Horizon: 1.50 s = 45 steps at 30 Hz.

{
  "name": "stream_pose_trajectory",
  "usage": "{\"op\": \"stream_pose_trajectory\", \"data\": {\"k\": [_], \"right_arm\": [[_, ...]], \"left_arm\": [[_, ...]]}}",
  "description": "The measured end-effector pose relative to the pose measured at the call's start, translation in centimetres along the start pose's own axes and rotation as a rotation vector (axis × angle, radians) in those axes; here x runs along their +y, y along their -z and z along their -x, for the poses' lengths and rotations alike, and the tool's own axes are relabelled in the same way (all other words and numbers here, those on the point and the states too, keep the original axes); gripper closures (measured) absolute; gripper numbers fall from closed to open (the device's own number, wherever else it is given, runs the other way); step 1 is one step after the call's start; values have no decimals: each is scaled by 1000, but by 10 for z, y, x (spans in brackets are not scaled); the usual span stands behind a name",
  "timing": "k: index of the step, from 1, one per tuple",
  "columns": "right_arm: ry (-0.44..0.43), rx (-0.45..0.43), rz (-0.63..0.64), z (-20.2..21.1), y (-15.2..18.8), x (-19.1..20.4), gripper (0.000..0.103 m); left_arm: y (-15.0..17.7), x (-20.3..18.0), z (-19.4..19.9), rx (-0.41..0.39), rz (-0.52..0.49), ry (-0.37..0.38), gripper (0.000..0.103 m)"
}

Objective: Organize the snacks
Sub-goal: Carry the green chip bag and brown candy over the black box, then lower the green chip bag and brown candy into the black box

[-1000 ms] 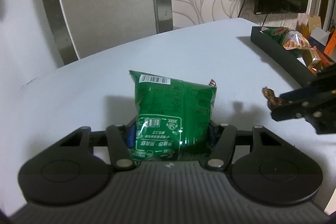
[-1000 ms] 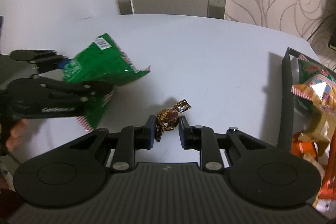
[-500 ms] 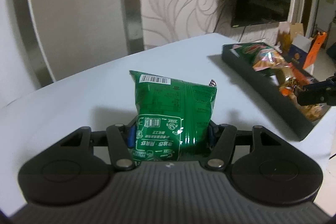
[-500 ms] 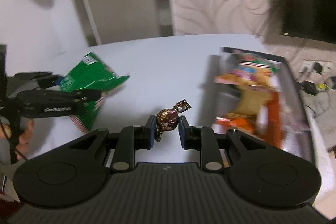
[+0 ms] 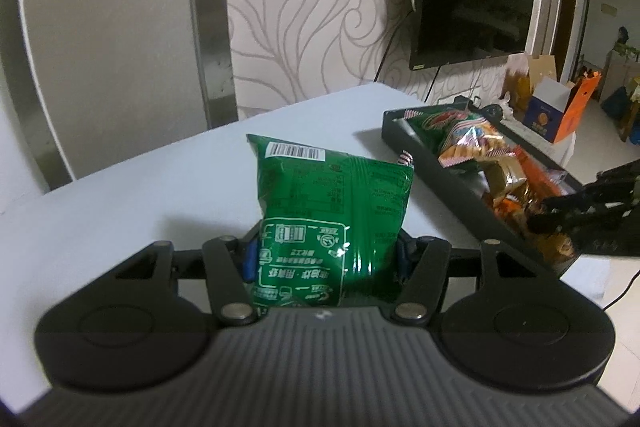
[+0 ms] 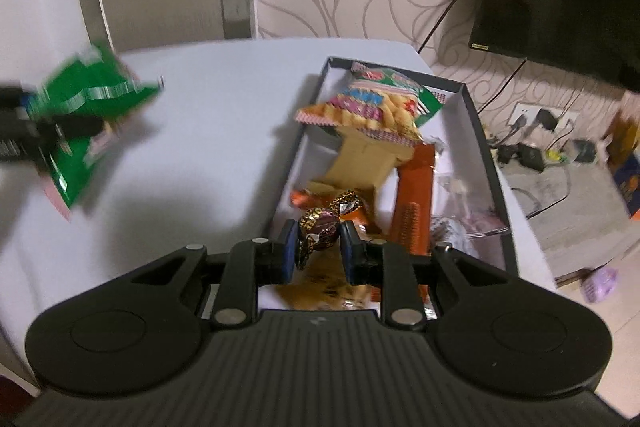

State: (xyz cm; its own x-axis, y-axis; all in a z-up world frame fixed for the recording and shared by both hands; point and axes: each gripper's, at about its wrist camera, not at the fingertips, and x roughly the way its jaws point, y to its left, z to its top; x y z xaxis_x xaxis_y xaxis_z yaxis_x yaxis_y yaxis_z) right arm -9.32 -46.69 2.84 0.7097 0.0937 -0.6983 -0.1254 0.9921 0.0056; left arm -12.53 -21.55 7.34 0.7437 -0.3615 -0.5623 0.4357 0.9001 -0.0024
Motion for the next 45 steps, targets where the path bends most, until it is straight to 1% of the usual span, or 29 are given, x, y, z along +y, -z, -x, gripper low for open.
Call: {"op": "stream_pose_trajectory", "data": {"k": [4,6,10,15,19,24,28,30,33,38,45], "right_arm": [[40,7,80,-8,2,4,76],[41,6,91,-10,3,4,76],[17,10,56,-8,0,-1,76],[-7,13,-32,-5,1,-20,76],[-25,18,-71,-2,2,-31,76],[-35,21,-79,3,3,-34,76],[-47,25,-119,3,3,-42,76],[-56,28,-140,4,5,-46,76],[-59,30,-139,5,6,-48,76],[-63,34,-116,6,6,-48,76],[-43,49,-117,5,10,-58,76]], "left_arm": [[-8,-6,-4,-1,-3,11,41],[-12,-8,-7,-4,-5,21,41],[-20,-19,-13,-11,-24,47,40],[-26,-33,-22,-13,-46,87,40],[-29,-46,-28,-8,-63,127,40],[-38,-75,-37,-8,-107,193,40],[-43,-99,-47,-6,-138,252,40],[-44,-111,-56,6,-145,279,40],[-43,-125,-72,35,-149,300,40],[-45,-145,-95,47,-186,296,40],[-50,-153,-119,74,-183,288,40]]}}
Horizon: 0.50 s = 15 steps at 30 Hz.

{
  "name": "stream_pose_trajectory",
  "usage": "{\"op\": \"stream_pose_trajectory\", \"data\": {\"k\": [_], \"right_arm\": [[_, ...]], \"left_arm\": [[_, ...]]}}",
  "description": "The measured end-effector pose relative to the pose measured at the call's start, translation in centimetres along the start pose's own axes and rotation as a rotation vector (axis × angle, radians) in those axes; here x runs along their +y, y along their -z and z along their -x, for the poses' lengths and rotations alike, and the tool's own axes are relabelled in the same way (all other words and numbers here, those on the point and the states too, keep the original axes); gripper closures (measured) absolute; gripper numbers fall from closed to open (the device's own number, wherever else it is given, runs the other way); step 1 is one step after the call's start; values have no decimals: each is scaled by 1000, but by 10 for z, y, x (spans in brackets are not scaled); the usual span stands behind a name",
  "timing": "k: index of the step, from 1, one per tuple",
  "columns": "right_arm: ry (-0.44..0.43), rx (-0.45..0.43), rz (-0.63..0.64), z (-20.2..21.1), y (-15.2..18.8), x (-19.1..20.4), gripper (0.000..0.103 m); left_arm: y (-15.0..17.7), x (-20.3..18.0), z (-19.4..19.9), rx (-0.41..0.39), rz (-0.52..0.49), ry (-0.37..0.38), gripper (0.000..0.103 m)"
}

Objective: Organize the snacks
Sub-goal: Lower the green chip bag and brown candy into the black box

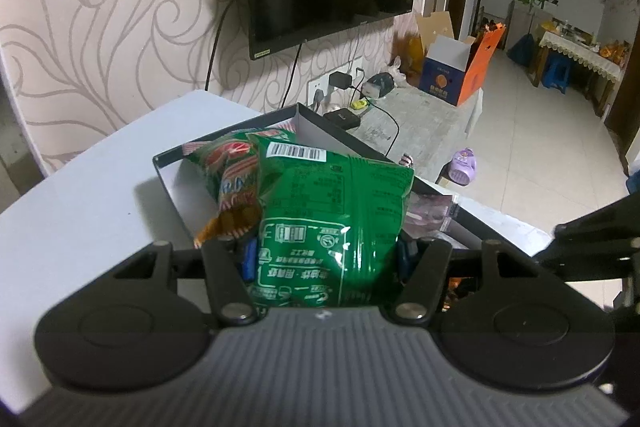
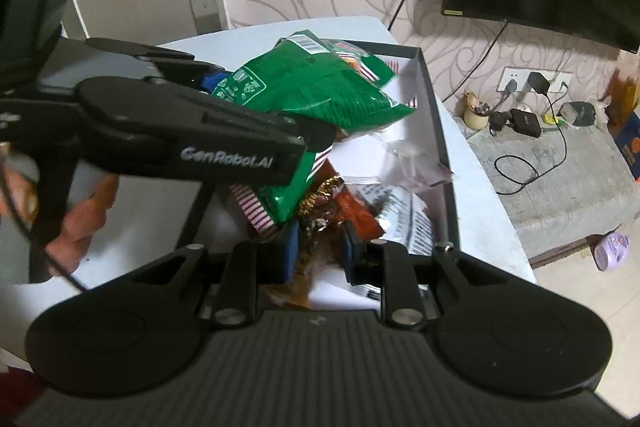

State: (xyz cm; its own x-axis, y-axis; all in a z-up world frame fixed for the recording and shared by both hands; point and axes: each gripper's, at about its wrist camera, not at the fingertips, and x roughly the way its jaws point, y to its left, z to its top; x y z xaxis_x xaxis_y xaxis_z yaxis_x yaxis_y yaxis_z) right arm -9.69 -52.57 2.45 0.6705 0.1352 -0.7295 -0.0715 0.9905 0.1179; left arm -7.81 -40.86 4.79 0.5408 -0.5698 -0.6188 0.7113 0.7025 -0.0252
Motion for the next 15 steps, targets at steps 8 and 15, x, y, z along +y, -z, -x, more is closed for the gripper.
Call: {"op": "stream_pose_trajectory", "data": {"k": [8,15], "right_arm": [[-2,3,27,5,3,-2,76],[-7,5,34,3,2,0,76]], "left_arm": [[-11,-5,-14,-14,-17,-23,39],[-15,-9,-20,-20,-31,-36,38]]}}
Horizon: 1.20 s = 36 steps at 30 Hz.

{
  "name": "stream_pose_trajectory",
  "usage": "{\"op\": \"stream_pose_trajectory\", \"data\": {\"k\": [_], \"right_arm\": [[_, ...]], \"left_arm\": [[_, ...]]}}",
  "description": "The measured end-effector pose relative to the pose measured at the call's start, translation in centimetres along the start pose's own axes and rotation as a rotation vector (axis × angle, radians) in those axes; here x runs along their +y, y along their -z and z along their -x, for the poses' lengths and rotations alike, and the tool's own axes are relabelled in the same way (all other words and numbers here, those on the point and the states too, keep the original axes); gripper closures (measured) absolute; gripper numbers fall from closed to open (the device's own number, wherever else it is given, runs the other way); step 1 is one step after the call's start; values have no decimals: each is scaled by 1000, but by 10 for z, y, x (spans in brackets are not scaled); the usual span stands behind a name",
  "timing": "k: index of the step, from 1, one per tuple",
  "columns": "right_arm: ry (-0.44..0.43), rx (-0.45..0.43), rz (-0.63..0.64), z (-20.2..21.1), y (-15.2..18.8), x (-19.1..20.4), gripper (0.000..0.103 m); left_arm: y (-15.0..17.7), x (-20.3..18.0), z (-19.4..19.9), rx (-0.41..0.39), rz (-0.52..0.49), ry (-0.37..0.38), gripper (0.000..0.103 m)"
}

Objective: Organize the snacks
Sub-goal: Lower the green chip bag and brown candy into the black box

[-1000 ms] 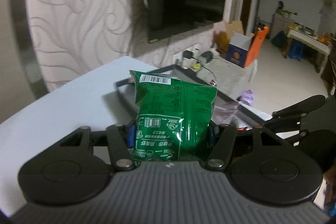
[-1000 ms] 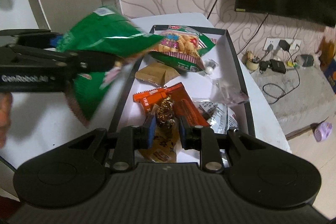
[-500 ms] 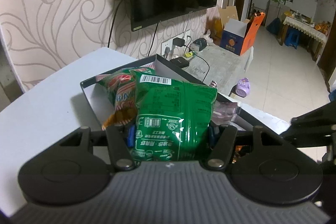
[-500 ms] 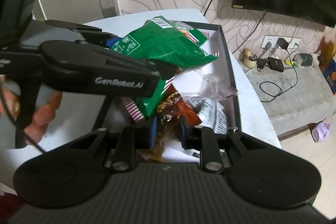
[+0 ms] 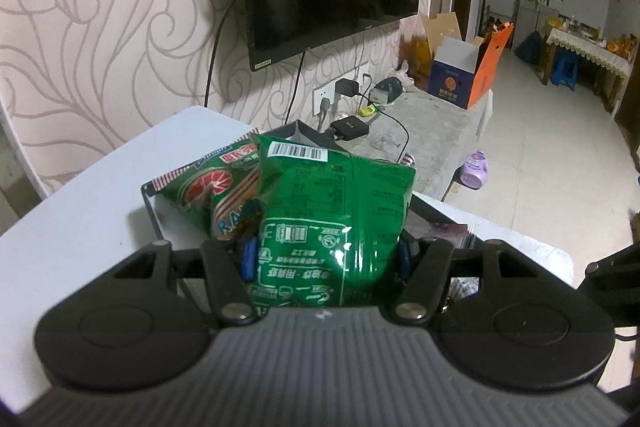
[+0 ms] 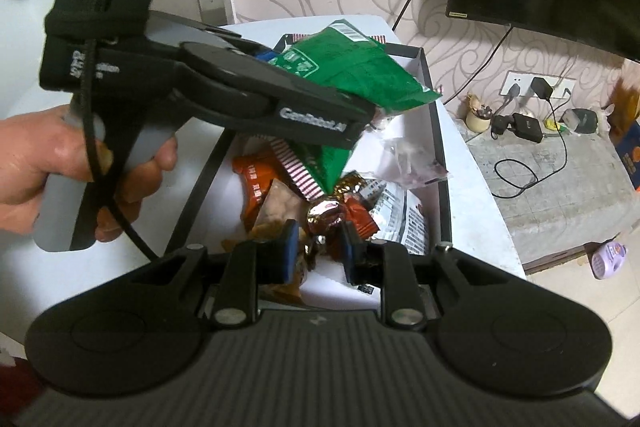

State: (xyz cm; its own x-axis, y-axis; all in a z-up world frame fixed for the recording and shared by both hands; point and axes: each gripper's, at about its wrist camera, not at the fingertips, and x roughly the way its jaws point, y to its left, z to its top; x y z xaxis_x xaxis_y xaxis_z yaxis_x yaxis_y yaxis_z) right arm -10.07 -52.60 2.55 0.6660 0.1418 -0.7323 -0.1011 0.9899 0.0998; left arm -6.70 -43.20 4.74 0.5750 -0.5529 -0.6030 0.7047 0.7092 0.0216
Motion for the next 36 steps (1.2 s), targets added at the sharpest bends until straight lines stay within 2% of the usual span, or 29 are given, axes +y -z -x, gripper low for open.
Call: {"op": "stream_pose_trajectory", "data": {"k": [11,24,31,36], "right_arm": [[-14,8,8,-2,0,0,76],[-15,11,10,-3,-1,1,76],[-10,10,1,-4,0,2,76],[-8,11,3,-4,1,4,76]], "left_arm": [[5,4,12,8,22,-3,38],[-2,2,-8,19,-18,-29,34],[1,4,-3,67,-25,-27,35],[2,4,10,54,-40,-46,36]]}}
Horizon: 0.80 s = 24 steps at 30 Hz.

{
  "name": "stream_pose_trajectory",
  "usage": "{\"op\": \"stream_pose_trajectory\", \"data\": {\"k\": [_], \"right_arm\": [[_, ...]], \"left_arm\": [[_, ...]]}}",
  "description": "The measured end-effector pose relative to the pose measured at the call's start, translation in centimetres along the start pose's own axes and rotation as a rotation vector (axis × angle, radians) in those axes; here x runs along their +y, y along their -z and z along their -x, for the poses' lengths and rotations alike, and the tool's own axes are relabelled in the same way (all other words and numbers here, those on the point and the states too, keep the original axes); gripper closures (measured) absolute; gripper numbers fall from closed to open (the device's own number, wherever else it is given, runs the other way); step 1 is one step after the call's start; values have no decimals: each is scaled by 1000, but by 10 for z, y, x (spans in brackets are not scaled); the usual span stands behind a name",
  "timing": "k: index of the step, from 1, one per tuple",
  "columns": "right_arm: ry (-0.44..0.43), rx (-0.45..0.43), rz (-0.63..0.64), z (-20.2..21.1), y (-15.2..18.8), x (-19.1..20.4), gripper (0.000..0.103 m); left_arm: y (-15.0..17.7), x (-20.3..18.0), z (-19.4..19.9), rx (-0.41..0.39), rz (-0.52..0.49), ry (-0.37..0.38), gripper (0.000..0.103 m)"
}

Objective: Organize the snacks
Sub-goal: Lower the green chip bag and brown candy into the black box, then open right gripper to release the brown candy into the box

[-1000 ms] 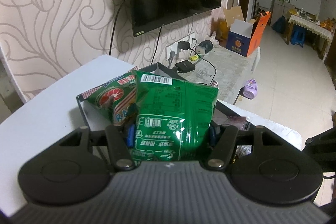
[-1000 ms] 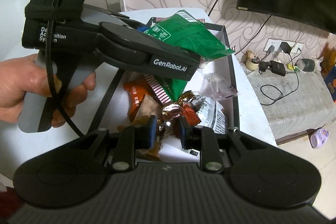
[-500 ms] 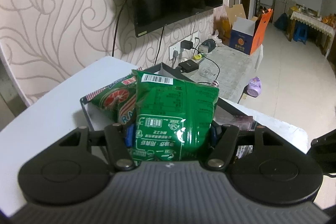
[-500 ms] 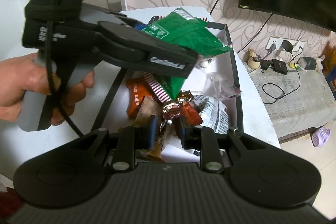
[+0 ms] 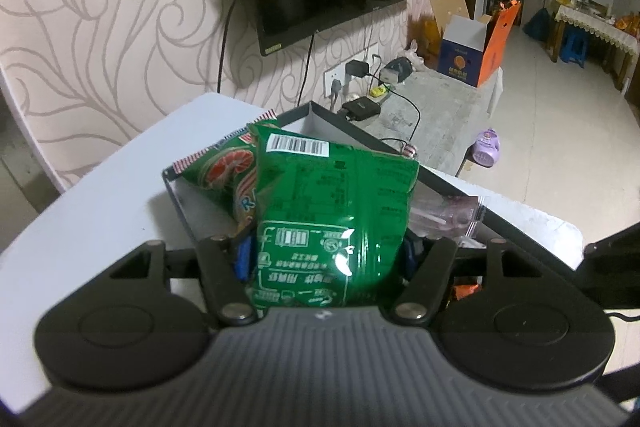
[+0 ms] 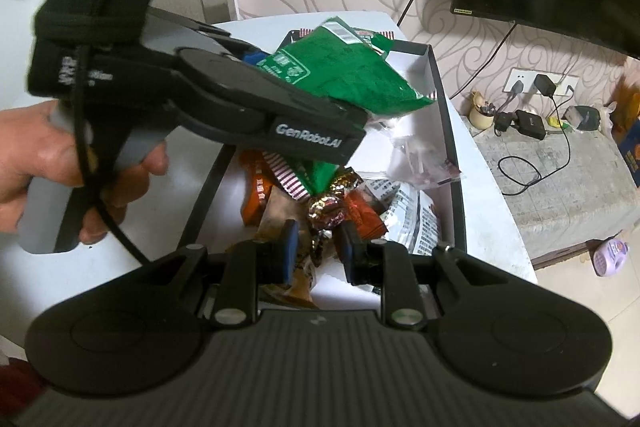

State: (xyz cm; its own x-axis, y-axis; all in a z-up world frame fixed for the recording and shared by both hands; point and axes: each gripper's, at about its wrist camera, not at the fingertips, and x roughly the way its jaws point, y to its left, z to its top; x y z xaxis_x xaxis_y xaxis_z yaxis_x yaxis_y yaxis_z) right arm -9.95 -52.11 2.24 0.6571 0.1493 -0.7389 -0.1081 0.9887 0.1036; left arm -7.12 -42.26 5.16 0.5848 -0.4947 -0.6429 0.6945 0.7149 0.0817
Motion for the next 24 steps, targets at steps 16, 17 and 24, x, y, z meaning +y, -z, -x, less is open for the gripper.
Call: {"op": "stream_pose_trajectory", "data": {"k": [16,17,24], "right_arm": [[7,-6,-25,-1,0,0,76],[9,-6,-22,-1,0,1,76],[10,-7,-24,-1,0,2,76]], "left_arm": [[-5,-2,-16,34,-28,-19,32],[-6,-3,-14,28,-28,-17,32],[-12,-3,-3,-10,-41,-15,22]]}}
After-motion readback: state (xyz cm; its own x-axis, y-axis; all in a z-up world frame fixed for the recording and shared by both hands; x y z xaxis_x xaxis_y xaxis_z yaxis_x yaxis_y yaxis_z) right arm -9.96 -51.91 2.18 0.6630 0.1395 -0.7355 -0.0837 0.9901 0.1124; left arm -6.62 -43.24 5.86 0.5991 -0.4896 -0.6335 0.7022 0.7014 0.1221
